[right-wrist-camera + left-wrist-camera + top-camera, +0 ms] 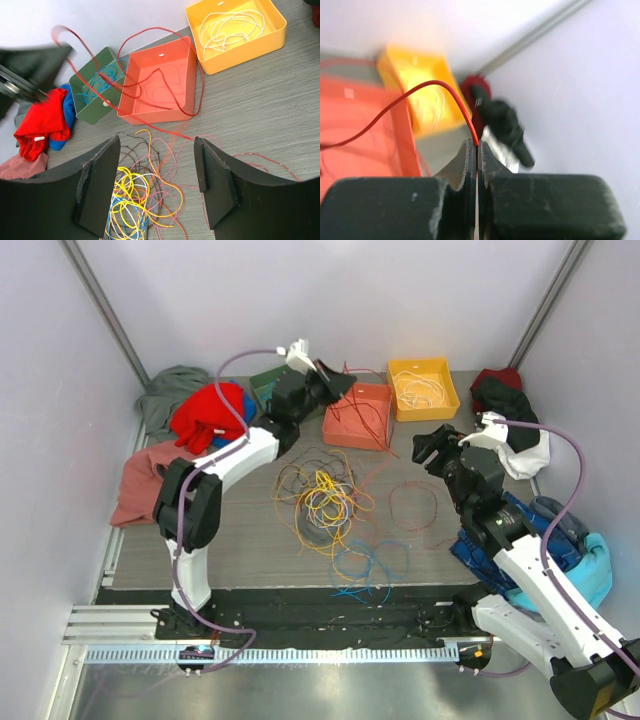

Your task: Untangle the cables

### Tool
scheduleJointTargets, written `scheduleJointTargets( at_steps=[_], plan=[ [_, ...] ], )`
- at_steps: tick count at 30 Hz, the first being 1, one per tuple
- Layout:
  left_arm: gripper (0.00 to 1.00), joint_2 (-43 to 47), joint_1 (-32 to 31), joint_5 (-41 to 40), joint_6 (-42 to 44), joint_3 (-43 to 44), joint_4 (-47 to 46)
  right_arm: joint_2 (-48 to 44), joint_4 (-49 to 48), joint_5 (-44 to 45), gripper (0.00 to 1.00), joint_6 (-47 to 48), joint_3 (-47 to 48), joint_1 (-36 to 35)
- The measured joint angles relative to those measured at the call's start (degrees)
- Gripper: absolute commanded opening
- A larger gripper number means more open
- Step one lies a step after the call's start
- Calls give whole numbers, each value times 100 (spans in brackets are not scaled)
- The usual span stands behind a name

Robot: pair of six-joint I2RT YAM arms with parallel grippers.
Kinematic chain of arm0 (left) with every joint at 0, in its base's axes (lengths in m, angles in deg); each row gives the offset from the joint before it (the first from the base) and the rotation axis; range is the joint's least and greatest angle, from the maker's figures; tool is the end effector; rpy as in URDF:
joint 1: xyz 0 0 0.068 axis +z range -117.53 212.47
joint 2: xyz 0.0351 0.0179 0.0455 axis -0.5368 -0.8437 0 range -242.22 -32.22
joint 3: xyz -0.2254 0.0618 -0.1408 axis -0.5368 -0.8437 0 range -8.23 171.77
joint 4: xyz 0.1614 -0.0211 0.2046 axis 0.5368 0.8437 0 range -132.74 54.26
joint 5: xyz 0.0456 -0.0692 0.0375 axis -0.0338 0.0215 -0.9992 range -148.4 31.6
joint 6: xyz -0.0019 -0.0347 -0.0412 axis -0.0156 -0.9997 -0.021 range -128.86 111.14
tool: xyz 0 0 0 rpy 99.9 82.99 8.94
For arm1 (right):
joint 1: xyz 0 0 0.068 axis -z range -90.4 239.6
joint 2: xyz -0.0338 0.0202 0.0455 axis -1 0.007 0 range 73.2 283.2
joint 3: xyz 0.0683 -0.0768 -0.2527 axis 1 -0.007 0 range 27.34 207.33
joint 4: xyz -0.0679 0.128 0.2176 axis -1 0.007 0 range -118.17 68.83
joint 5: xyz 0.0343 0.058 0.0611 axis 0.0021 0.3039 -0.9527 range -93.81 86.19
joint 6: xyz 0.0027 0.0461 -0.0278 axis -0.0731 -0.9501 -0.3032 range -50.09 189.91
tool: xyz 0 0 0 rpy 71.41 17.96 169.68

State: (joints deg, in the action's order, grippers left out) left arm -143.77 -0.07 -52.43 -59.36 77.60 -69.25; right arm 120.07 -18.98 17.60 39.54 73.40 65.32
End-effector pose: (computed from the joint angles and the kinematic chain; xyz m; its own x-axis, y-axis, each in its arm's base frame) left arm 0.3969 -0.2576 0.3083 -0.4731 -0.6084 -0.6371 0.4049 0.4921 -0.7706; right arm 0.1793 0.0666 0.3441 -0.1644 0.4421 -0.8817 0.0324 0.8959 0.4432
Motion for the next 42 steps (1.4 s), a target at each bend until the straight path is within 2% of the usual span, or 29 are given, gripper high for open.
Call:
scheduleJointTargets(
  at_steps=[5, 12, 22, 32, 37, 42],
  plan=[
    [0, -94, 289, -81, 24, 793, 9, -2, 0, 2, 68, 2, -2, 0],
    [0, -800, 358, -35, 142, 1766, 225, -2, 15, 79, 68, 48, -2, 0],
    [0, -905, -20, -544, 1775, 1716, 546, -28, 35, 140, 68, 92, -94, 0],
    [0, -925, -234, -1746, 3993, 1880, 431, -164, 39, 212, 68, 175, -107, 0],
    [0, -1132, -260, -2170, 4680, 2118, 122, -188, 48, 254, 68, 184, -184, 0],
    [0, -1491, -243, -2249, 4841, 2337, -131, -201, 63, 304, 68, 219, -245, -17]
  ],
)
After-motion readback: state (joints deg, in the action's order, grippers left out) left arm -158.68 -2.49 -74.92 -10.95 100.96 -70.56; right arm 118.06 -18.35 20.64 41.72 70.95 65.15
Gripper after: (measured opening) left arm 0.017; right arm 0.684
